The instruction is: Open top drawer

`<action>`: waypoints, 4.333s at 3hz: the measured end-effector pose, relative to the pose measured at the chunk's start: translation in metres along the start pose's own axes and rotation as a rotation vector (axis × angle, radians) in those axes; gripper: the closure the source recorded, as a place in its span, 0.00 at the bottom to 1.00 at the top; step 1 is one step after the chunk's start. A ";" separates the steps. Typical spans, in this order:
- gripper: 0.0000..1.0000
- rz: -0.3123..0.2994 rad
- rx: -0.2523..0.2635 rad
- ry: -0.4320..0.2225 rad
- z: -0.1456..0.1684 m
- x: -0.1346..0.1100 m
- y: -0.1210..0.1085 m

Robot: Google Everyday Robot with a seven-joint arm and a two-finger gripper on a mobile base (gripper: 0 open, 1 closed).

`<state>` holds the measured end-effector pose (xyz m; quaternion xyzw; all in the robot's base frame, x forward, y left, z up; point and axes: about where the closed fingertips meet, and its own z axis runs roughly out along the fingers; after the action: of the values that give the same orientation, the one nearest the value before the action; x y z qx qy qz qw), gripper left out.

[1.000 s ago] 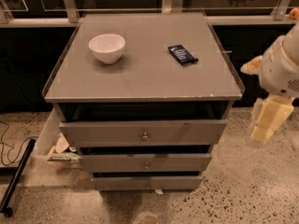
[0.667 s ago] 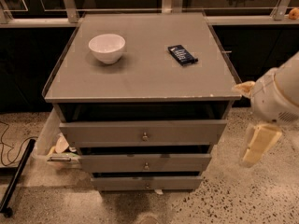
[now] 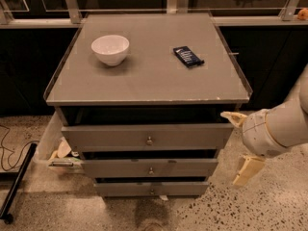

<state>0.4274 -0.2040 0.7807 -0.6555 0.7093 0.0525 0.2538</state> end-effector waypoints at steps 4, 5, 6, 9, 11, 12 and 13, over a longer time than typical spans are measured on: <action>0.00 0.017 0.042 -0.165 0.086 0.013 -0.035; 0.00 0.015 0.057 -0.182 0.110 0.020 -0.045; 0.00 -0.017 0.071 -0.182 0.132 0.018 -0.059; 0.00 -0.068 0.042 -0.149 0.184 0.028 -0.087; 0.43 -0.068 0.042 -0.149 0.184 0.028 -0.087; 0.66 -0.068 0.042 -0.149 0.183 0.027 -0.087; 0.89 -0.068 0.042 -0.149 0.177 0.024 -0.090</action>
Offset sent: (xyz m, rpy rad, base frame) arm 0.0267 0.0105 -0.0504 0.1480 0.0048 0.0030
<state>0.5644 -0.1659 0.6402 -0.6680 0.6669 0.0776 0.3210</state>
